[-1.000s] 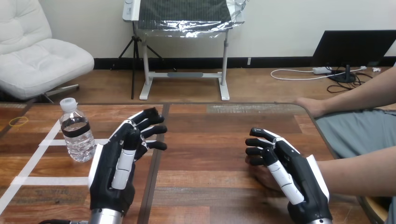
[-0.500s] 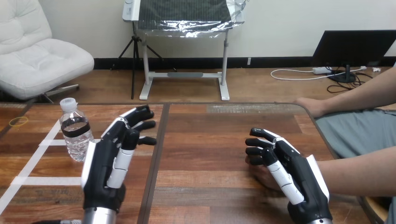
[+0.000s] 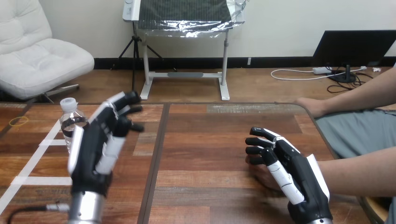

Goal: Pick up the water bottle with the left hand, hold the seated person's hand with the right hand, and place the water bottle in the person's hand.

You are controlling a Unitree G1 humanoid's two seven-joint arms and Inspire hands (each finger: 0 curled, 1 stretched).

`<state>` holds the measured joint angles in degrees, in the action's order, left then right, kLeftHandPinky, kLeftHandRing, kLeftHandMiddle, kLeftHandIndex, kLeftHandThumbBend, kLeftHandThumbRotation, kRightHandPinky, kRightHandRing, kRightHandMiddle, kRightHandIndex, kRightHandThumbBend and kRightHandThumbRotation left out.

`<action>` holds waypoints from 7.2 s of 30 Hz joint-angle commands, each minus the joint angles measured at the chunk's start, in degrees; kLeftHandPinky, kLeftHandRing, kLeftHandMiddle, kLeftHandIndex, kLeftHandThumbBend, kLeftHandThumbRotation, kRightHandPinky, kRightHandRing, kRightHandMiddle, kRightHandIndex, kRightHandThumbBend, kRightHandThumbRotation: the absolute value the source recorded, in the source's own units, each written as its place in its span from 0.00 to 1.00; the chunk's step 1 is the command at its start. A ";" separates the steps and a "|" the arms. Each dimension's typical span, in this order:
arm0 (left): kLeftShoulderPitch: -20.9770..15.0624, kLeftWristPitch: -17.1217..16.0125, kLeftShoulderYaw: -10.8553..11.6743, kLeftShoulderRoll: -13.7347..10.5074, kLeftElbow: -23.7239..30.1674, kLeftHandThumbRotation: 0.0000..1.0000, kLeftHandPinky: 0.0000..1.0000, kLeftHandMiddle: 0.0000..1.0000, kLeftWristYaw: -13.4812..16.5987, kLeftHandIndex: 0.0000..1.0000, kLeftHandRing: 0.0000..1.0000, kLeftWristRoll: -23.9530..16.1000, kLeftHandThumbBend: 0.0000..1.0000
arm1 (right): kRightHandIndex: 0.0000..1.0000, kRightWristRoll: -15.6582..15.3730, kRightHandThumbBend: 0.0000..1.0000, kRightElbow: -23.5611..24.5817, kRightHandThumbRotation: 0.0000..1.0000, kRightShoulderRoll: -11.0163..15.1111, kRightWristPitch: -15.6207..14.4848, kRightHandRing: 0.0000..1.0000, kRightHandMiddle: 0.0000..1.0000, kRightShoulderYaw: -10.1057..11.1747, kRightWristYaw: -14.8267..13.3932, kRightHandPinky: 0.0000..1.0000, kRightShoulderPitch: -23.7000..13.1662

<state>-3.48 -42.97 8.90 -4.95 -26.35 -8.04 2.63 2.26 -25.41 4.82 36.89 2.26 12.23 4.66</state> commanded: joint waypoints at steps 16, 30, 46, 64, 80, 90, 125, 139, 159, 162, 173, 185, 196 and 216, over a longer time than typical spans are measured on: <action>-13.42 -2.32 2.55 -6.65 5.00 0.86 0.76 0.80 4.80 0.79 0.81 -3.13 0.78 | 0.79 0.22 0.77 0.28 0.79 0.15 2.18 0.73 0.75 -0.14 0.13 0.67 -2.72; -19.39 1.54 3.94 -9.21 5.27 0.79 0.86 0.85 11.27 0.82 0.87 -8.05 0.90 | 0.79 0.18 0.77 0.43 0.79 -0.15 2.50 0.73 0.75 -0.32 0.07 0.66 -2.38; -23.46 6.42 3.61 -12.87 1.28 0.80 0.99 0.96 15.35 0.90 0.99 -12.49 0.99 | 0.79 0.25 0.76 0.93 0.79 -0.47 2.51 0.73 0.75 -0.48 -0.13 0.66 -1.73; -27.60 13.07 2.36 -15.55 -5.12 0.73 1.00 1.00 18.85 0.99 1.00 -15.54 1.00 | 0.79 0.11 0.78 1.26 0.80 -0.25 2.56 0.73 0.76 -0.35 -0.45 0.67 -1.07; -32.21 15.48 0.64 -17.30 -15.01 0.48 1.00 1.00 20.16 1.00 1.00 -17.41 1.00 | 0.79 0.75 0.77 1.31 0.80 -0.18 2.85 0.74 0.76 -0.26 0.05 0.68 -0.63; -34.81 17.97 -0.82 -18.29 -20.99 0.39 1.00 1.00 20.80 1.00 1.00 -18.11 1.00 | 0.79 0.45 0.77 1.15 0.80 -0.10 3.13 0.74 0.76 -0.17 -0.24 0.68 -0.55; -39.44 18.82 -3.55 -19.40 -35.51 0.32 0.88 1.00 25.12 1.00 1.00 -18.83 0.97 | 0.79 0.61 0.78 1.17 0.79 -0.28 2.86 0.74 0.76 -0.18 -0.32 0.69 -0.37; -39.82 20.18 -3.45 -19.38 -38.51 0.32 0.87 1.00 25.94 1.00 1.00 -17.65 0.97 | 0.79 0.40 0.81 1.43 0.80 -0.14 2.79 0.74 0.76 -0.15 -0.46 0.68 -0.18; -39.04 21.73 -2.63 -19.33 -40.49 0.33 0.91 0.98 26.58 1.00 0.99 -15.06 0.96 | 0.79 0.89 0.80 1.82 0.80 -0.10 2.62 0.75 0.76 -0.18 0.02 0.69 0.17; -38.73 21.65 -2.54 -19.33 -40.56 0.34 0.91 0.98 26.67 1.00 0.99 -14.69 0.96 | 0.79 0.69 0.80 2.03 0.80 -0.07 2.59 0.75 0.76 -0.18 -0.13 0.70 0.32; -37.76 21.40 -2.46 -18.82 -40.38 0.33 0.88 0.95 27.10 1.00 0.96 -13.05 0.94 | 0.79 0.81 0.79 2.23 0.80 -0.08 2.55 0.75 0.76 -0.19 -0.05 0.70 0.49; -37.46 23.20 -1.45 -17.97 -40.52 0.34 0.93 0.98 24.96 1.00 0.99 -10.16 0.92 | 0.79 0.88 0.80 1.86 0.79 -0.14 2.76 0.74 0.76 -0.19 0.04 0.69 0.33; -37.01 24.89 -0.85 -17.08 -39.30 0.36 0.94 1.00 23.09 1.00 1.00 -8.19 0.90 | 0.79 0.72 0.80 1.59 0.79 -0.02 2.96 0.74 0.76 -0.21 0.03 0.69 0.15; -37.18 28.64 -1.10 -16.77 -38.68 0.40 0.95 1.00 17.76 1.00 1.00 -6.72 0.97 | 0.79 0.67 0.80 2.06 0.80 -0.06 2.46 0.74 0.76 -0.31 -0.01 0.68 0.15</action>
<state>-38.65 -14.68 7.93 -21.85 -67.47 10.50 -4.50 2.35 -25.36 4.72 38.36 2.04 12.16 6.76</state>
